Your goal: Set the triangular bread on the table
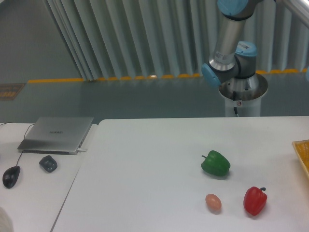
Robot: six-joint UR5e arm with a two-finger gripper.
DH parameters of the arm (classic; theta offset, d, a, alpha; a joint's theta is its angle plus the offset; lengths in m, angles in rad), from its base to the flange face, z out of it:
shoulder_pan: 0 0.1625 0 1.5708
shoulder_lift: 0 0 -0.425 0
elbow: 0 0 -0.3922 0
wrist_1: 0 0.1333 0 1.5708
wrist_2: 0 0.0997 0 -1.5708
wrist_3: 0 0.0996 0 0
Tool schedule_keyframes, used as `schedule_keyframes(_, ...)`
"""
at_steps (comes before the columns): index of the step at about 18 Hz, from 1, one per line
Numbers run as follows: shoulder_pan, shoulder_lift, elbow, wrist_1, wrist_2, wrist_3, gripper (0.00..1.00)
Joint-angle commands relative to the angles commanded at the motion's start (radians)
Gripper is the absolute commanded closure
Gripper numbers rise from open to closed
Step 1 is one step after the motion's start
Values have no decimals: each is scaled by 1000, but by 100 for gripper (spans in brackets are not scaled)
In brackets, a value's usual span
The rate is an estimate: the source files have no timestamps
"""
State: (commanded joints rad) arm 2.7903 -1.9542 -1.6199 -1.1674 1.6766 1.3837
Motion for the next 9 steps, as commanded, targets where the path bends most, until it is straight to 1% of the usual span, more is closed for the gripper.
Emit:
schedule_keyframes(8,0,-5,-2,2,6,-2,0)
schedule_keyframes(9,0,-5,3,0,8,-2,12)
